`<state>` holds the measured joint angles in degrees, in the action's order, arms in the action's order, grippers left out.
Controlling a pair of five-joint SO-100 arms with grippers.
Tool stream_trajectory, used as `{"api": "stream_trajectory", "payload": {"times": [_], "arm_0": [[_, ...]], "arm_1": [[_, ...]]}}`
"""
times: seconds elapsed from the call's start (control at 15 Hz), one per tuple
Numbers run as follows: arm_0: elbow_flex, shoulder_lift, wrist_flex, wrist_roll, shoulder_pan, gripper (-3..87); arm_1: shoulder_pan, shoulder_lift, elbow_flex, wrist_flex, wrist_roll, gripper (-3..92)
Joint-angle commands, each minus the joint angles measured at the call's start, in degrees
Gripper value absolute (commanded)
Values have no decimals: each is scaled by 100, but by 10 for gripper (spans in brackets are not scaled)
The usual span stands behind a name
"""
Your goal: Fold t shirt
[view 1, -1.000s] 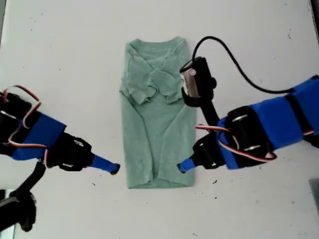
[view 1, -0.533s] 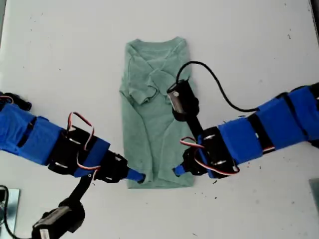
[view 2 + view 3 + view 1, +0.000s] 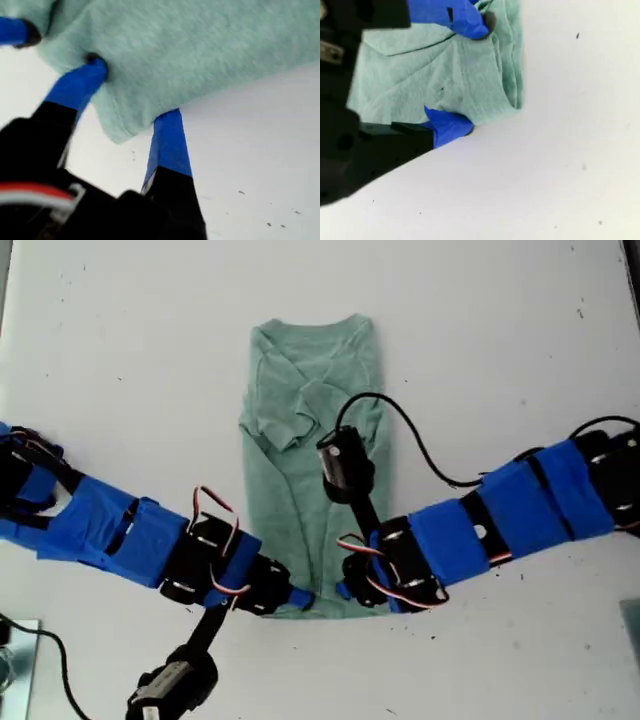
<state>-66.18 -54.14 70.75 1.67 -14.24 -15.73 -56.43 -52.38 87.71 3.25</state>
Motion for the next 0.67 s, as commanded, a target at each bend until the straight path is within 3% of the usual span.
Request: {"api": "stream_trajectory", "payload": {"times": [0.0,0.07,0.6], "arm_0": [[26,149,141,-44,105,42],[26,193,123,-79,88,-1],[914,-62,141,-483,-167,-3]], "arm_1": [[-185,53,-18,79,-114,26],[-229,35,-18,79,-123,-14],[-264,-431,0,-431,387,-14]]}}
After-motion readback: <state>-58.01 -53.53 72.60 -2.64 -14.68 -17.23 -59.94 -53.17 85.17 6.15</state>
